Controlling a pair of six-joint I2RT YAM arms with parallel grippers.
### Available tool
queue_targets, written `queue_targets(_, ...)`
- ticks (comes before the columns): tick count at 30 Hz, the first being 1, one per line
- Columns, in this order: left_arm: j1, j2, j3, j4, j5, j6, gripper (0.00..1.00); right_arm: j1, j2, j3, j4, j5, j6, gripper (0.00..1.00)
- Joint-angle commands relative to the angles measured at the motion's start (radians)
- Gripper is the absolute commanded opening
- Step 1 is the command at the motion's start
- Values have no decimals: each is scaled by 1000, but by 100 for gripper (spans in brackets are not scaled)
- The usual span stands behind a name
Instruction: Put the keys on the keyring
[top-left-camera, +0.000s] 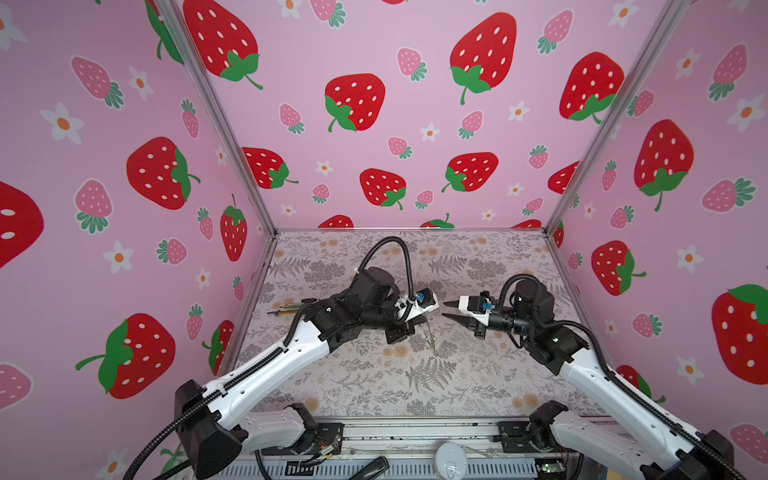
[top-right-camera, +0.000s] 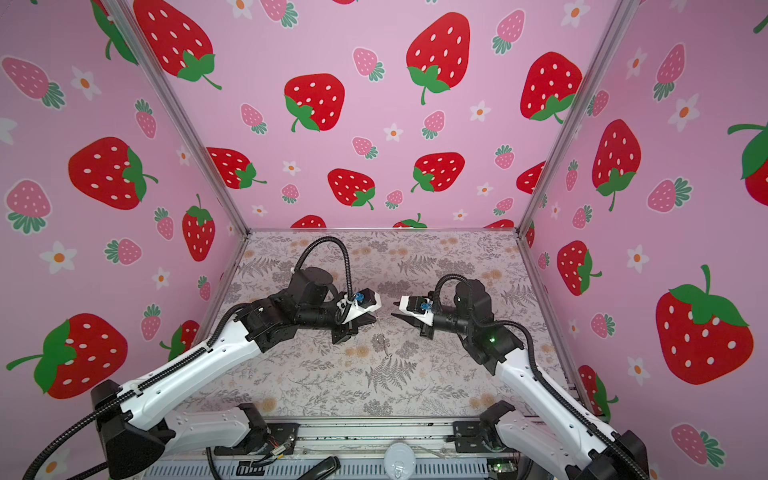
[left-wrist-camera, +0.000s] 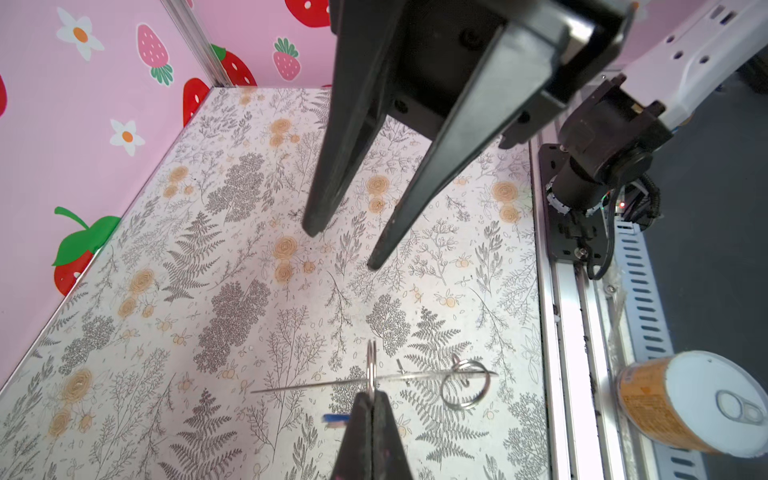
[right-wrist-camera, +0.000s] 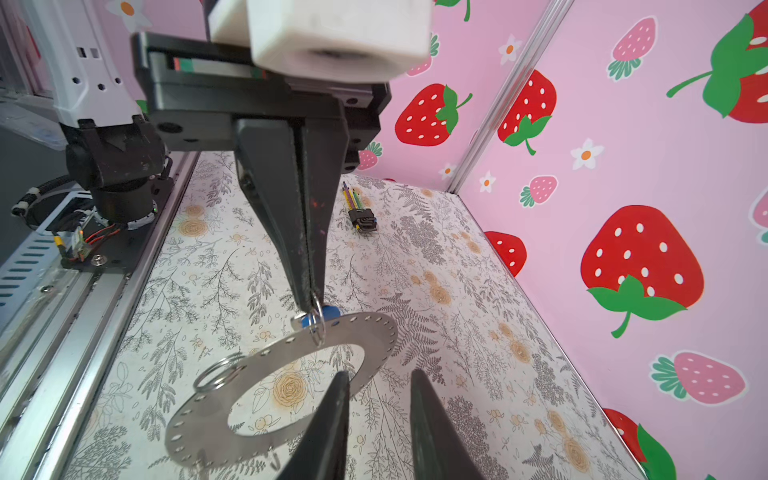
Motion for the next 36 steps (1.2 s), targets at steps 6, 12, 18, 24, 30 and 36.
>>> queue_targets(6, -6, 47, 136, -145, 13, 4, 0, 53, 40, 14, 29, -12, 2, 25)
queue_targets(12, -6, 88, 184, -189, 16, -10, 0, 86, 58, 18, 42, 13, -1, 24)
queue_targets(18, -15, 86, 181, -183, 13, 0, 0, 91, 81, 28, 42, 14, 5, 22)
queue_targets(24, -31, 86, 185, -177, 18, 16, 0, 92, 98, 30, 45, 11, 11, 21)
queue_targets(30, -55, 104, 199, -190, 1, 42, 0, 93, 99, 27, 59, 3, 18, 16)
queue_targets(36, -60, 96, 202, -172, 3, 59, 0, 93, 105, 30, 29, -22, 6, 14)
